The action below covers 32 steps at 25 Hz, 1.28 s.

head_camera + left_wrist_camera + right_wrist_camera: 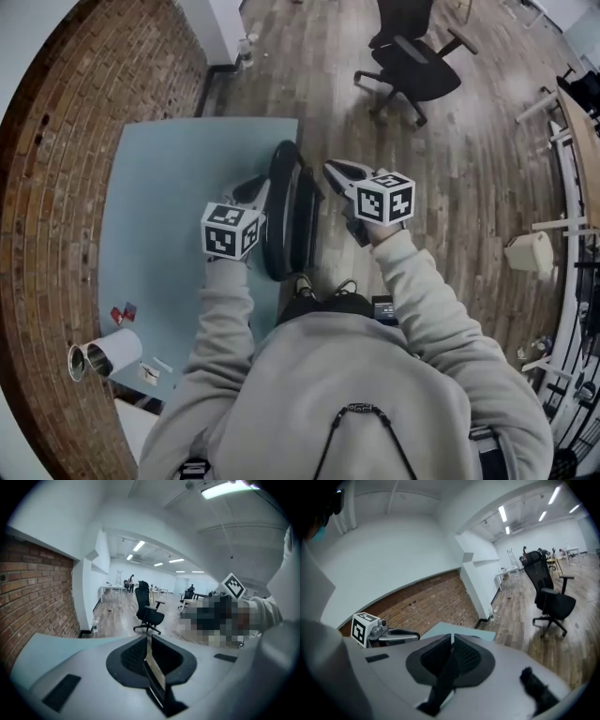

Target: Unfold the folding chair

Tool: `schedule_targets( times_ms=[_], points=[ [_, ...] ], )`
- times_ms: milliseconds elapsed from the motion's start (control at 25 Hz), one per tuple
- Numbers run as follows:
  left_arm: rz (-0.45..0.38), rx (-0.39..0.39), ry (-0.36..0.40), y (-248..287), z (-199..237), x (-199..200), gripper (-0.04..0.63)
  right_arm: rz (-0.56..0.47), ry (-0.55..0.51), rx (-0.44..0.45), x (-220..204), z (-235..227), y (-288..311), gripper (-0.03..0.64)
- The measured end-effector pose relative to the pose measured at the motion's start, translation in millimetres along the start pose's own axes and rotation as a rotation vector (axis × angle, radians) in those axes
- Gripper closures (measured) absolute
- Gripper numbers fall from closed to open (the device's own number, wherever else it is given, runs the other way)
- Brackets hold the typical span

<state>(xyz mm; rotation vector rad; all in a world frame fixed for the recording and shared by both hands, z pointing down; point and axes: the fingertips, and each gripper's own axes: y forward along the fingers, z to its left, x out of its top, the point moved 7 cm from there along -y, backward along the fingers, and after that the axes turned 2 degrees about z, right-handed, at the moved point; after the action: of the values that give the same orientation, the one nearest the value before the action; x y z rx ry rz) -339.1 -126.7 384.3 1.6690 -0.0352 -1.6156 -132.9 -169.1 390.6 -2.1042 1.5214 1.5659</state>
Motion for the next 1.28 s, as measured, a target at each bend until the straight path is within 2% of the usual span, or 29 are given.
schedule_targets(
  times_ms=[40, 80, 160, 240, 280, 400, 480, 680, 800, 920, 1000, 1120, 1160, 1280],
  points=[
    [0.054, -0.003, -0.021, 8, 5, -15, 0.571, 0.044, 0.031, 0.002, -18, -8, 13, 0.609],
    [0.113, -0.008, -0.044, 16, 11, -31, 0.527, 0.092, 0.061, 0.0, -36, -16, 25, 0.609],
    [0.206, -0.021, -0.089, 30, 21, -56, 0.399, 0.193, 0.112, -0.022, -74, -32, 51, 0.599],
    [0.238, -0.033, -0.122, 37, 28, -70, 0.343, 0.288, 0.163, -0.038, -113, -43, 75, 0.488],
    [0.244, -0.039, -0.132, 40, 30, -75, 0.315, 0.33, 0.19, -0.039, -130, -47, 85, 0.46],
    [0.294, -0.072, -0.136, 55, 31, -92, 0.25, 0.445, 0.25, -0.048, -182, -56, 114, 0.415],
    [0.329, -0.101, -0.145, 66, 28, -103, 0.232, 0.51, 0.277, -0.083, -211, -66, 131, 0.385],
    [0.412, -0.084, -0.143, 85, 25, -121, 0.218, 0.604, 0.336, -0.16, -257, -86, 168, 0.359],
    [0.475, -0.143, -0.136, 93, 21, -126, 0.218, 0.616, 0.377, -0.234, -269, -92, 186, 0.357],
    [0.583, -0.208, -0.042, 96, 12, -134, 0.225, 0.596, 0.367, -0.307, -279, -99, 206, 0.359],
    [0.668, -0.233, 0.034, 99, 5, -139, 0.293, 0.581, 0.352, -0.312, -284, -103, 220, 0.359],
    [0.727, -0.186, 0.054, 102, 4, -139, 0.342, 0.642, 0.308, -0.344, -287, -103, 227, 0.367],
    [0.741, -0.162, 0.052, 102, 4, -138, 0.366, 0.665, 0.302, -0.356, -289, -103, 228, 0.396],
    [0.76, -0.108, 0.059, 107, 4, -138, 0.407, 0.69, 0.336, -0.323, -295, -100, 235, 0.417]
  ],
)
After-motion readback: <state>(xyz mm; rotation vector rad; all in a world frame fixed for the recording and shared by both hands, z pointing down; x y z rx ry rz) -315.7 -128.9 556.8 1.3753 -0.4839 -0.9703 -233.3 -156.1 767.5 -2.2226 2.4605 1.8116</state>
